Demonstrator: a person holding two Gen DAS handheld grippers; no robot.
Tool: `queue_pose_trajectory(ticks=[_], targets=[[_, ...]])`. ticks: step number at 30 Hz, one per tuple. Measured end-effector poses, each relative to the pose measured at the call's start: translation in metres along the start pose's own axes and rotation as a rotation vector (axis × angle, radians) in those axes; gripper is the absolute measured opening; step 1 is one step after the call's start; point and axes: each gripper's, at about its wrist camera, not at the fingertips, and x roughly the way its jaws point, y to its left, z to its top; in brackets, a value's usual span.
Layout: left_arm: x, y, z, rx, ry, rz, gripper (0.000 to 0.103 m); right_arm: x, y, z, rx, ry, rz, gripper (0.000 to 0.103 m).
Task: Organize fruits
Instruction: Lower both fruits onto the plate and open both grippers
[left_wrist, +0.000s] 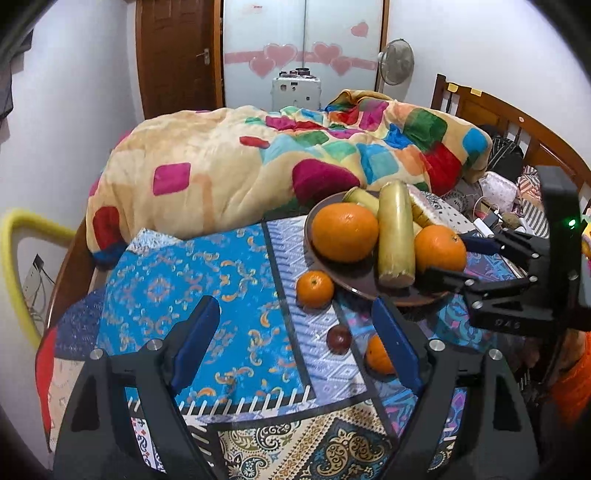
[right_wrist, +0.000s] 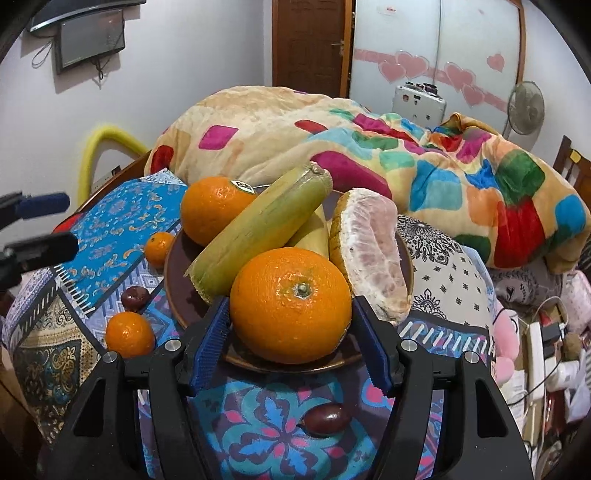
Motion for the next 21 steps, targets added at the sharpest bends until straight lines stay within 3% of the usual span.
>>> queue_pose_trajectory(ticks=[4,12,21], targets=[[-0.002,0.004,-0.008,-0.015,0.008,0.004,0.085,-0.012,0.003,0.000,0.011,-0.023,0.002,0.071],[-0.015,0.009,-0.030,-0.036,0.019,0.000,0.085,-0.046,0.026,-0.007,0.006,-0.092,0.029,0.073],[-0.024,0.020,-0.054,-0.046,0.044,0.004,0.085,-0.031,0.065,-0.021,-0.043,-0.063,0.080,0.074]])
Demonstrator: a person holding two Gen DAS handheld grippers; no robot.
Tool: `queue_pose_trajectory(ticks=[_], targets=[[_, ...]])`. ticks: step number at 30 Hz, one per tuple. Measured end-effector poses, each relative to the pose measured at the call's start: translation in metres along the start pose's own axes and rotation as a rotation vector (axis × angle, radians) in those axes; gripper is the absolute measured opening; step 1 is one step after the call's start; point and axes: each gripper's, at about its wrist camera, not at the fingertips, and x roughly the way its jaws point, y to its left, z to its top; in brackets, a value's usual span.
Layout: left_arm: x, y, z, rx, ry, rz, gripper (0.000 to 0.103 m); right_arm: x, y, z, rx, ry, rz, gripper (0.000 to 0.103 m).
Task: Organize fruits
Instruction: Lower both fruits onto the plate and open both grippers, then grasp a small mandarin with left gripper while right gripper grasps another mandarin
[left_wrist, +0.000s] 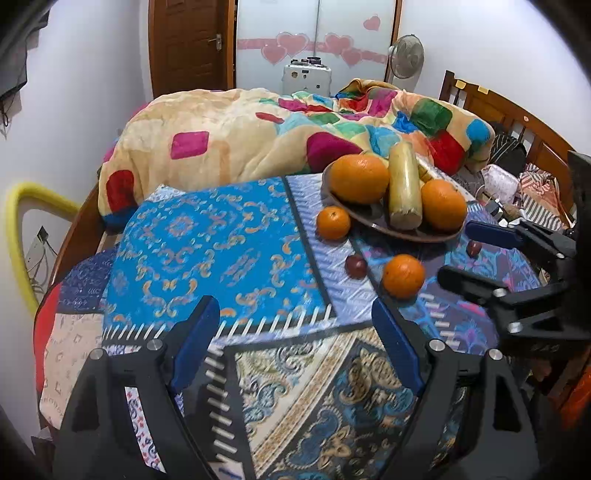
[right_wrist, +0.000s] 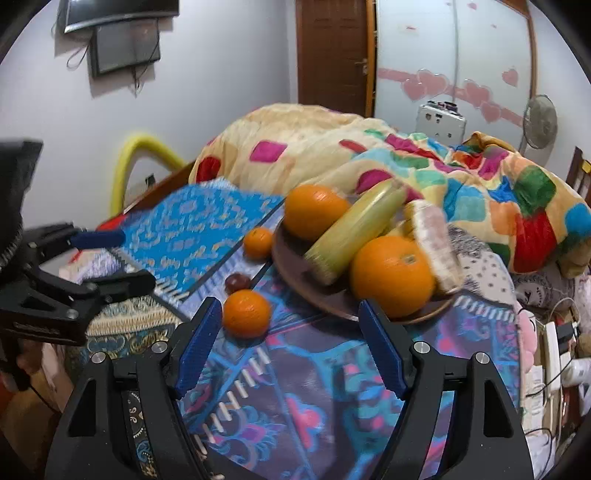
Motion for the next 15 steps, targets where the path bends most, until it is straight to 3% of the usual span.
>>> queue_pose_trajectory(ticks=[4,10,12,15], targets=[[0.001,0.005,-0.011,0.002,0.017,-0.005,0.085,0.014,0.010,-0.003,-0.022,0.033,0.007,0.073],[0.004,0.011,-0.023,0.000,0.042,-0.016,0.068,0.027,0.015,0.001,-0.030,0.067,0.029,0.069],[0.006,0.012,-0.024,-0.004,0.049,-0.025,0.062,0.033,0.015,0.001,-0.035,0.092,0.036,0.063],[0.010,0.012,-0.023,-0.013,0.058,-0.042,0.055,0.041,0.015,-0.001,-0.028,0.140,0.056,0.044]])
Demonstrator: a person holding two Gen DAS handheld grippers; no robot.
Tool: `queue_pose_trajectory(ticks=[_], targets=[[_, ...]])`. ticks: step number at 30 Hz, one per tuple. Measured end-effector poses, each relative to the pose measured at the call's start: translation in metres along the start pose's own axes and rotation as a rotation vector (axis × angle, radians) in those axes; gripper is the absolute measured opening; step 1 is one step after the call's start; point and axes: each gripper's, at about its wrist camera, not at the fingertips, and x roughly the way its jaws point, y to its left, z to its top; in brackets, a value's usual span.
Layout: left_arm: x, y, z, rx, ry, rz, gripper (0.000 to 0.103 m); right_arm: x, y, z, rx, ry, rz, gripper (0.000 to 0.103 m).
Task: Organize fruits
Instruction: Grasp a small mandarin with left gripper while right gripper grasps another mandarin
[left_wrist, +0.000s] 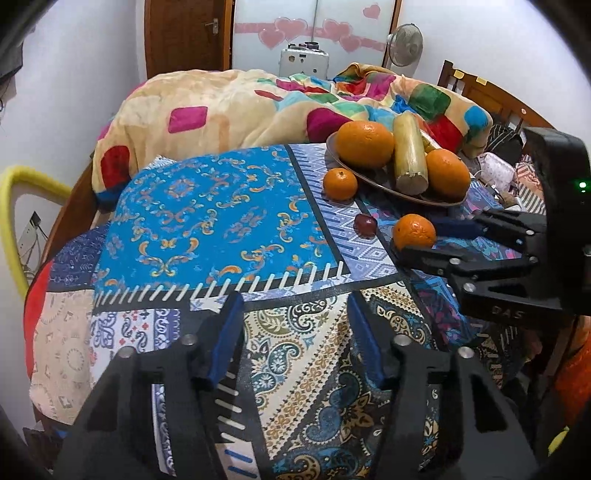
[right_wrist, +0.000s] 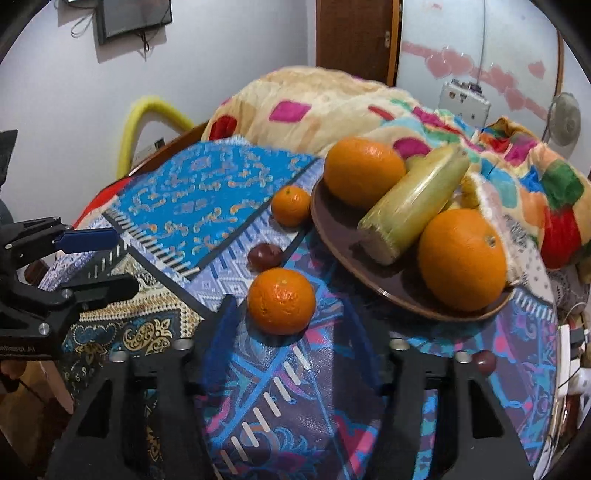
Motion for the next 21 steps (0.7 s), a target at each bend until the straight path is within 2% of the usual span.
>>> queue_pose_trajectory(ticks=[2,11,14,21], targets=[[0.002,-0.001,0.001,-0.005,0.005,-0.010,0.048,0.001,0.000,-0.002,0.008,0.008,0.024,0.035],[0.007,-0.017,0.026,0.004,0.011,-0.025,0.047,-0.027,-0.005,-0.007,0.005,-0.089,-0.002,0.034],[0.015,-0.025,0.042,0.006,0.012,-0.019,0.047,-0.040,-0.016,-0.007,0.022,-0.121,-0.010,0.034],[0.045,-0.035,0.071,-0.002,0.046,-0.027,0.047,-0.069,-0.050,-0.014,0.046,-0.175,-0.089,0.034]])
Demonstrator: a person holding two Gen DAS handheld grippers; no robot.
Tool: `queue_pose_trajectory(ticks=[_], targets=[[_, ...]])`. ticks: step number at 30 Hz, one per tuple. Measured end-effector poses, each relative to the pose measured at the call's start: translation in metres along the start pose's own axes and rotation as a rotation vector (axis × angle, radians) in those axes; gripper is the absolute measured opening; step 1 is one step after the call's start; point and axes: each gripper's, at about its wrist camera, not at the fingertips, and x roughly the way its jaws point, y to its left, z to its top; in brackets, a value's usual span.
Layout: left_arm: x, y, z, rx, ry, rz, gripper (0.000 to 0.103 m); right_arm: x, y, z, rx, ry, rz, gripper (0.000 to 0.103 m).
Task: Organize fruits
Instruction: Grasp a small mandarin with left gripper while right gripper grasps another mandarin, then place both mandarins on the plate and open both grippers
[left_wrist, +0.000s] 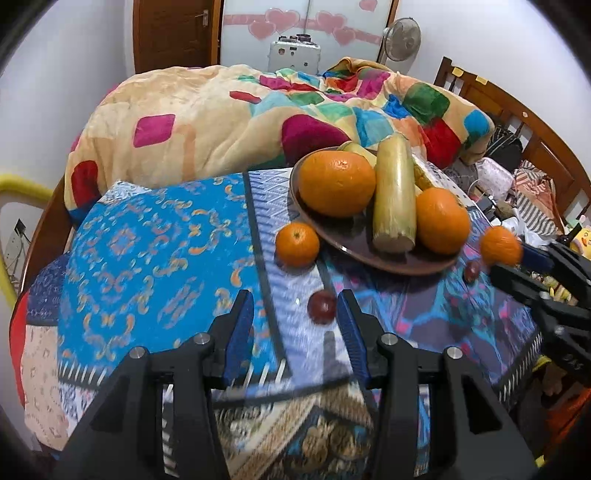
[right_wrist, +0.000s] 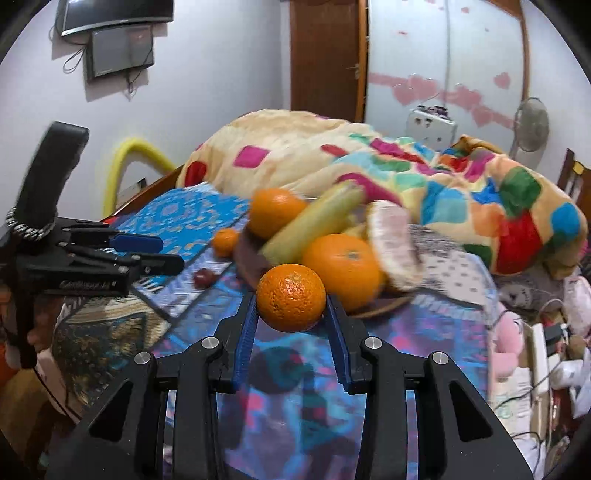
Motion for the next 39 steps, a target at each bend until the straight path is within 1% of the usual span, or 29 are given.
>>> queue_pose_trajectory(ticks=[3,5,7,10,13,15,16,17,20,23,31,36,39], targets=[[0.015,-0.003,0.009,0.014,0.016,0.020,0.047,-0.006,-0.018,-0.002,0.021,-0.009,-0.026,0.034],[0.024,-0.004,0.014,0.030,0.022,0.039,0.042,-0.008,-0.029,-0.005,0.040,-0.011,-0.033,0.034],[0.030,-0.005,0.018,0.048,0.026,0.043,0.042,-0.008,-0.038,-0.007,0.053,-0.010,-0.035,0.034],[0.042,-0.009,0.021,0.098,0.044,0.076,0.042,-0.007,-0.046,-0.009,0.058,-0.008,-0.040,0.034],[0.050,-0.010,0.022,0.114,0.053,0.070,0.042,-0.005,-0.051,-0.012,0.065,-0.005,-0.030,0.034],[0.051,-0.012,0.022,0.124,0.041,0.075,0.039,-0.002,-0.051,-0.014,0.063,-0.003,-0.031,0.034],[0.051,-0.013,0.021,0.127,0.036,0.078,0.034,0.000,-0.051,-0.014,0.062,0.001,-0.029,0.034],[0.051,-0.013,0.021,0.130,0.034,0.075,0.033,0.002,-0.052,-0.016,0.063,0.005,-0.026,0.034],[0.050,-0.015,0.019,0.143,0.022,0.082,0.032,0.004,-0.052,-0.017,0.062,0.012,-0.023,0.034],[0.046,-0.015,0.018,0.140,0.017,0.074,0.031,0.004,-0.052,-0.017,0.057,0.012,-0.028,0.034],[0.020,-0.018,0.019,0.128,-0.035,0.033,0.031,0.001,-0.052,-0.010,0.068,-0.002,-0.026,0.034],[0.016,-0.029,0.025,0.133,-0.057,-0.002,0.031,0.005,-0.048,0.007,0.052,-0.027,-0.033,0.034],[0.021,-0.035,0.030,0.139,-0.054,-0.017,0.031,0.010,-0.045,0.019,0.039,-0.043,-0.037,0.034]])
